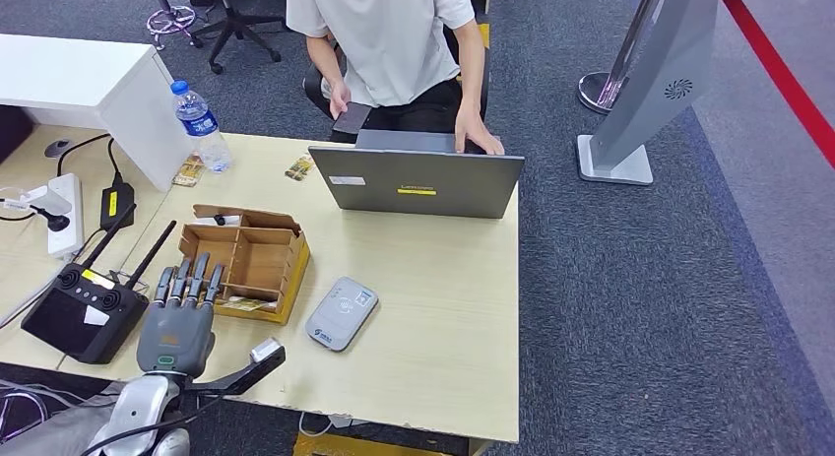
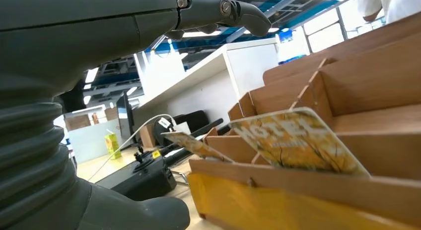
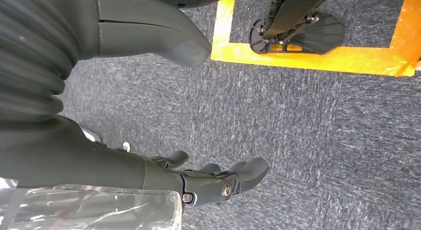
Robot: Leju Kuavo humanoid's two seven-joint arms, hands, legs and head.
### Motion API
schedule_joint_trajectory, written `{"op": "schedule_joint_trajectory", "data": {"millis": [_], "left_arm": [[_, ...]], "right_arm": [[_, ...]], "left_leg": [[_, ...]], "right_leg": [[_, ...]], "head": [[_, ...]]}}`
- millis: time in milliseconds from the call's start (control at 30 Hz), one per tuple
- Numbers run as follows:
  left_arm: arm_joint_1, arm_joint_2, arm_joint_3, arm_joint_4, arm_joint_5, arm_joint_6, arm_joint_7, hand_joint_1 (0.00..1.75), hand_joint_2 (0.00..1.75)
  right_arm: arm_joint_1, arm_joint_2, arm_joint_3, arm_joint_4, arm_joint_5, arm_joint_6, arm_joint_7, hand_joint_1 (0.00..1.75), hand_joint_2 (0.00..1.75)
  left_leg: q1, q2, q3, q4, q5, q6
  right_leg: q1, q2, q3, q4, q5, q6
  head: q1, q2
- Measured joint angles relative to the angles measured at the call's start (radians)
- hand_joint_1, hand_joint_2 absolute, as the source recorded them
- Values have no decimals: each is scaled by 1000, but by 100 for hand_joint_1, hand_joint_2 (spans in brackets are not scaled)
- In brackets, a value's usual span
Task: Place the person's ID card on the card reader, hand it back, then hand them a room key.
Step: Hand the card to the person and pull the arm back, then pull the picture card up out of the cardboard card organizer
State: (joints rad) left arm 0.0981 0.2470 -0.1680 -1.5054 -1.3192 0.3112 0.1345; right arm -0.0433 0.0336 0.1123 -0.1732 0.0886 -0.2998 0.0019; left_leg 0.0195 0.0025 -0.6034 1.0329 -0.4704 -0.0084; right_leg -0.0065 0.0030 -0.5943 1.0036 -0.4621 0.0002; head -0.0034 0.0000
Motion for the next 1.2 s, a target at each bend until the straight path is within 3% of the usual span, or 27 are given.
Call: {"op": "schedule_joint_trajectory", "data": {"millis": [500,1200], "left_arm": [[-60,-62,38,73,-6,39,-59,0,175],[-73,-93,34,84,-17,24,-96,0,175]], "right_arm": [[-3,0,2,0,1,9,-2,0,175],[-4,2,4,0,17,14,-5,0,175]], "left_leg": [[0,0,0,0,0,0],[0,0,0,0,0,0]], "right_leg": [[0,0,0,0,0,0],[0,0,0,0,0,0]], "head": [[0,0],[0,0]]}}
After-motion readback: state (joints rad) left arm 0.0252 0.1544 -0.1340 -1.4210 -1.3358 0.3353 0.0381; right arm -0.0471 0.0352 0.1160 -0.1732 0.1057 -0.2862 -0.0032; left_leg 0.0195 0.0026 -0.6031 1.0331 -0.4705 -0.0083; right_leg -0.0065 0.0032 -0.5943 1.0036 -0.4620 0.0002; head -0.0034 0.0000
